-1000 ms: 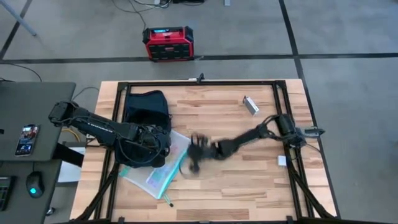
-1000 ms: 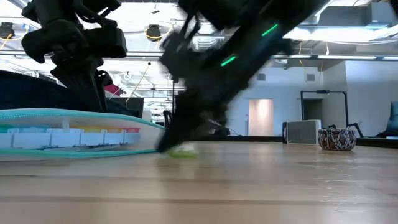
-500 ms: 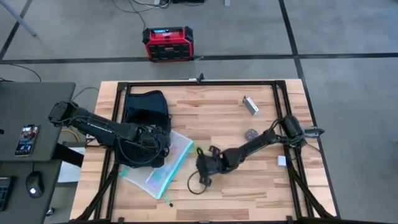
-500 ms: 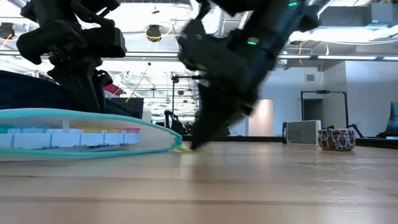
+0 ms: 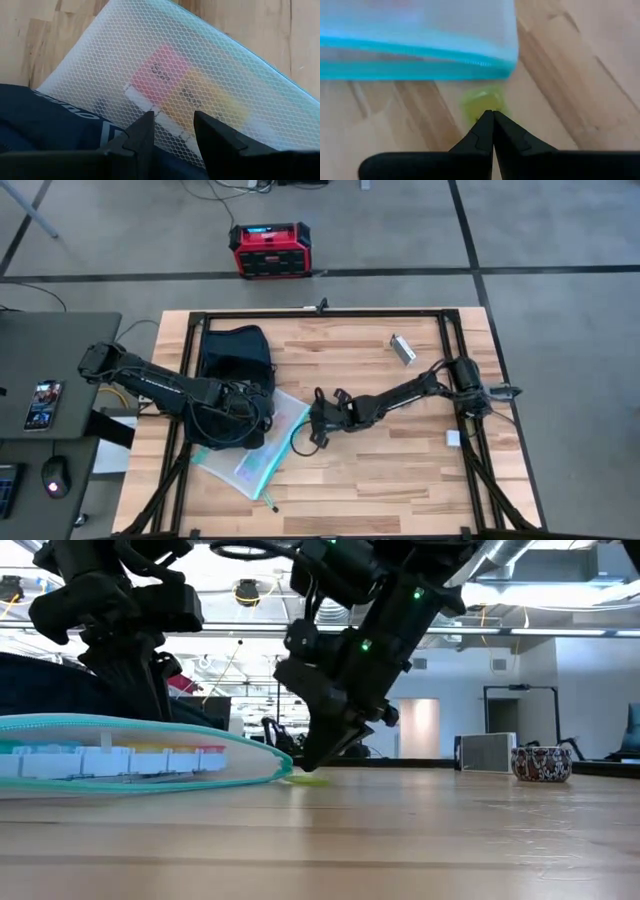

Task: Unpack backpack
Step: Put the pill organizer cover into the zip bag

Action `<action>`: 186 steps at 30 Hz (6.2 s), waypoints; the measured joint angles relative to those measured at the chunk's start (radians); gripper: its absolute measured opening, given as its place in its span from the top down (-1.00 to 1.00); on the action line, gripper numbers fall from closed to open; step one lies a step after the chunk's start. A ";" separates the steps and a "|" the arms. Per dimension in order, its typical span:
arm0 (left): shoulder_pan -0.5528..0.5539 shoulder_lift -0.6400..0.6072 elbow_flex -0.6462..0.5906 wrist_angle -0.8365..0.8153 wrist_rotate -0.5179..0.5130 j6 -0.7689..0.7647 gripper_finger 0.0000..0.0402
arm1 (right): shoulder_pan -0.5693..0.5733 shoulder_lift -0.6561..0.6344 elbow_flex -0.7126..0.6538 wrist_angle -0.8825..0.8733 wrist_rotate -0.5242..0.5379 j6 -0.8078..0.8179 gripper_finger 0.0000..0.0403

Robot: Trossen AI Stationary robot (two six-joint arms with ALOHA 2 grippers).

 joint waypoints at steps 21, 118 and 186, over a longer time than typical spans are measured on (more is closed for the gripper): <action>0.000 0.000 0.000 0.002 0.000 0.000 0.38 | 0.056 0.017 -0.013 0.160 -0.063 0.028 1.00; 0.002 0.000 -0.067 0.117 -0.092 0.121 0.38 | 0.064 0.086 0.089 -0.010 -0.016 0.007 1.00; -0.013 0.001 -0.167 0.281 -0.037 0.037 0.38 | -0.049 0.141 0.089 0.277 -0.467 0.347 0.18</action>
